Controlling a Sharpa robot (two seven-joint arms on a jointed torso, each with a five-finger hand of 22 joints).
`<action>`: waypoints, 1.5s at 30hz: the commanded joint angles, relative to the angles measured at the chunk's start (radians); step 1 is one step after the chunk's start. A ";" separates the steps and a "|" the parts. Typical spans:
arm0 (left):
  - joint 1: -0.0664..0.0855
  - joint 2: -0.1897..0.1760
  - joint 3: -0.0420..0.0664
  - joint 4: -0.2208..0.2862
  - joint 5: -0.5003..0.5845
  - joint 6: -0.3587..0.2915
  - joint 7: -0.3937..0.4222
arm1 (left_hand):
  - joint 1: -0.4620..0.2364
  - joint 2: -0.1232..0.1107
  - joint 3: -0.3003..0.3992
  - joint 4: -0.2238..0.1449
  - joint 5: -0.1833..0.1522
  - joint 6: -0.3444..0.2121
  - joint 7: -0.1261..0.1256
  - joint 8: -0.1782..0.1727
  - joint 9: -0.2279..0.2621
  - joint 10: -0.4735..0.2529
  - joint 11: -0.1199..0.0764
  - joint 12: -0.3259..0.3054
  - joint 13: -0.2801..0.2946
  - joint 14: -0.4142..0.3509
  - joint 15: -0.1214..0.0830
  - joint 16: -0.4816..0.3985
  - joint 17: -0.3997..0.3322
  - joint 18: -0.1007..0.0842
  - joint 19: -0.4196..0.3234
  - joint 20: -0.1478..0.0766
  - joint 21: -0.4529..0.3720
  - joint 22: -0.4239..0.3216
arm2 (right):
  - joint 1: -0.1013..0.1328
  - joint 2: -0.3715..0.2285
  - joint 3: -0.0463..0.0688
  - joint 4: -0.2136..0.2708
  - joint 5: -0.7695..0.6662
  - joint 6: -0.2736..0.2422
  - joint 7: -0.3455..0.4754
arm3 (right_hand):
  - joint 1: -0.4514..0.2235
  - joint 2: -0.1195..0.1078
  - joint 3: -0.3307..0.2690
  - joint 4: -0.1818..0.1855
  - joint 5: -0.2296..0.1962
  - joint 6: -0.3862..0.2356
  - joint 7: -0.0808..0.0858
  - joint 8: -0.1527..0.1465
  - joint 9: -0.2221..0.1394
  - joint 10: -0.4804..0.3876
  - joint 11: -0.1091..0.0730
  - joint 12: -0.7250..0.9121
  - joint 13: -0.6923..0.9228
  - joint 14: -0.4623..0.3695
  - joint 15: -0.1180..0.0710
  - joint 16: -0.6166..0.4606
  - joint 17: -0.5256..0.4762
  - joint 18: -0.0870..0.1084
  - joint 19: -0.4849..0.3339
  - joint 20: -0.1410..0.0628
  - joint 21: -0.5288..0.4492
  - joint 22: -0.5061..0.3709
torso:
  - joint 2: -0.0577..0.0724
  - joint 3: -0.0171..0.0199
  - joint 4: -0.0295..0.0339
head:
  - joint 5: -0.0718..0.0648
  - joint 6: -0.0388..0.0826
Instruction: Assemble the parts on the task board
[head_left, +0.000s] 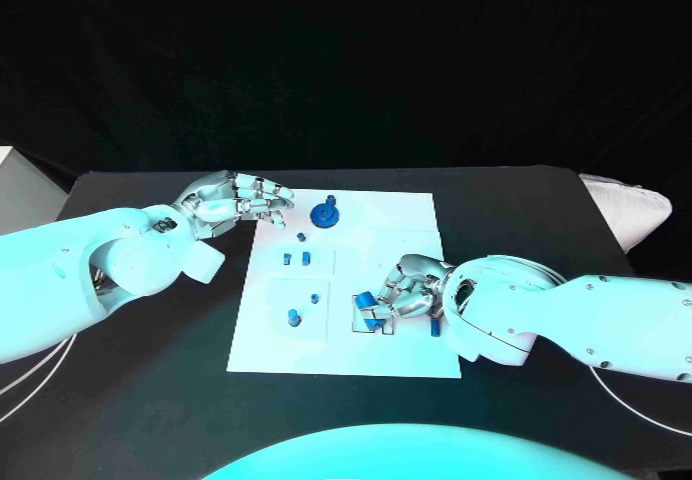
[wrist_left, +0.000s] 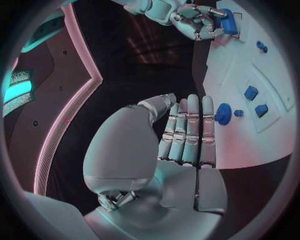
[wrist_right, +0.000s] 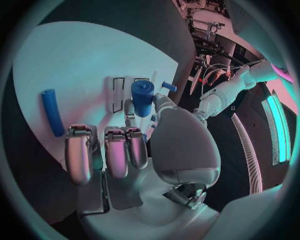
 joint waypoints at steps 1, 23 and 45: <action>0.000 0.001 0.000 0.003 0.006 0.018 0.003 | -0.003 0.007 -0.002 0.004 0.000 0.001 0.007 -0.006 0.001 0.004 0.002 -0.004 0.001 -0.002 0.006 -0.003 0.001 0.011 0.006 -0.003 -0.005 -0.001 | -0.001 0.006 0.000 -0.005 -0.008 -0.003 0.002 | -0.019 0.000 0.007 0.002 -0.008 0.020 -0.020 0.005 0.001 0.082 -0.007 -0.002 0.235 0.106 -0.007 0.004 0.263 -0.011 0.081 -0.006 -0.001 0.238 | 0.000 0.0003 -0.0002 | 0.000 0.002; 0.000 0.001 0.000 0.002 0.006 0.019 0.000 | -0.005 0.007 -0.003 0.006 0.000 0.001 0.007 -0.006 0.001 0.003 0.002 -0.006 0.001 -0.003 0.007 -0.004 0.002 0.011 0.006 -0.002 -0.008 -0.003 | -0.003 0.022 0.000 -0.012 -0.032 0.013 0.009 | -0.179 0.012 -0.180 0.005 -0.260 -0.012 -0.020 0.062 0.026 0.070 -0.007 -0.025 0.222 0.106 -0.007 0.004 0.263 -0.007 0.075 -0.007 -0.024 0.232 | 0.000 0.0006 -0.0005 | 0.007 0.000; 0.000 0.000 0.000 0.000 0.006 0.020 -0.001 | -0.005 0.007 -0.003 0.006 0.000 0.001 0.007 -0.006 0.001 0.003 0.002 -0.007 0.001 -0.003 0.007 -0.004 0.002 0.011 0.006 -0.002 -0.009 -0.003 | -0.008 -0.054 0.000 0.023 -0.082 0.016 0.026 | -0.085 0.062 -0.200 -0.001 -0.204 -0.008 -0.027 0.091 0.034 0.073 -0.013 -0.022 0.226 0.106 -0.012 0.004 0.263 -0.008 0.076 -0.010 -0.017 0.234 | 0.001 0.0023 -0.0016 | 0.009 0.000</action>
